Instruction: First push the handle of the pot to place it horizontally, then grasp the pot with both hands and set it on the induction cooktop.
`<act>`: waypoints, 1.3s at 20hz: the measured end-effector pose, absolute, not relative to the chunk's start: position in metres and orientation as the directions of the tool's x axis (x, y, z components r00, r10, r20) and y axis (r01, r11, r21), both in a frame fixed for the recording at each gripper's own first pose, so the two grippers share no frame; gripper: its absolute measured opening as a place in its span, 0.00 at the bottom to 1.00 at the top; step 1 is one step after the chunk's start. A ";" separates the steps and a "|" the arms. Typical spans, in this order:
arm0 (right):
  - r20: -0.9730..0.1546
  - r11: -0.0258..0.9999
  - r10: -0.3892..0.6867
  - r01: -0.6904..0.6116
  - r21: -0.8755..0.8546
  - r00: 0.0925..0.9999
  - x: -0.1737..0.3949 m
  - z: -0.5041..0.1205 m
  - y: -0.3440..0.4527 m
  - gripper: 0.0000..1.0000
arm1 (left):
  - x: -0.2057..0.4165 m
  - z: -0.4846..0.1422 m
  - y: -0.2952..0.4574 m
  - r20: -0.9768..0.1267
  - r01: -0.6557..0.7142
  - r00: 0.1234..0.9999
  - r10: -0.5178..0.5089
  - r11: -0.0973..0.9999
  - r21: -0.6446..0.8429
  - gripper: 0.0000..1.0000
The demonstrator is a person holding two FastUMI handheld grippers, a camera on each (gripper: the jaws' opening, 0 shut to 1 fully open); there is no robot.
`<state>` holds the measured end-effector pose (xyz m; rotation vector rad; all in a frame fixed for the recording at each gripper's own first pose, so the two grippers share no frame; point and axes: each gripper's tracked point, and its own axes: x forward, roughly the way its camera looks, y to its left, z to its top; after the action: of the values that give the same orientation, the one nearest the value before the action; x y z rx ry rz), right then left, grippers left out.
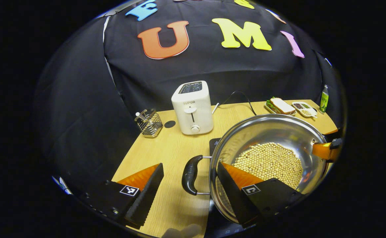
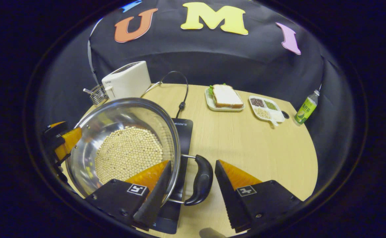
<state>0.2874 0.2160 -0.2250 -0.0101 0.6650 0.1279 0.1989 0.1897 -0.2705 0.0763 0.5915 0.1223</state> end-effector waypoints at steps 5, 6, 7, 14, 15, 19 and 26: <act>-0.544 0.991 0.113 -0.134 0.000 0.832 0.267 -0.192 0.202 0.85 | 0.170 -0.242 0.180 -0.524 -0.129 0.838 0.152 0.988 0.081 0.97; -0.531 0.990 0.115 -0.140 -0.006 0.840 0.264 -0.186 0.199 0.86 | 0.165 -0.234 0.174 -0.511 -0.130 0.847 0.147 0.989 0.068 0.97; -0.515 0.990 0.117 -0.140 -0.006 0.849 0.259 -0.179 0.196 0.89 | 0.158 -0.228 0.171 -0.496 -0.137 0.855 0.154 0.988 0.069 0.97; -0.423 0.990 0.126 -0.138 0.002 0.897 0.215 -0.138 0.164 0.86 | 0.119 -0.172 0.126 -0.402 -0.126 0.904 0.142 0.990 0.067 0.96; -0.412 0.990 0.131 -0.140 0.007 0.902 0.206 -0.133 0.158 0.89 | 0.111 -0.164 0.114 -0.394 -0.119 0.909 0.133 0.991 0.061 0.96; -0.369 0.990 0.131 -0.143 -0.007 0.920 0.170 -0.120 0.122 0.89 | 0.087 -0.133 0.077 -0.346 -0.116 0.929 0.128 0.992 0.057 0.96; -0.287 0.990 0.110 -0.129 -0.048 0.952 0.109 -0.095 0.041 1.00 | 0.040 -0.086 0.013 -0.293 -0.094 0.949 0.115 0.992 0.085 0.97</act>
<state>0.1090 0.0407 -0.0948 -0.0661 0.2880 0.1217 0.0403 0.0126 -0.0856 0.0699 0.3017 0.1065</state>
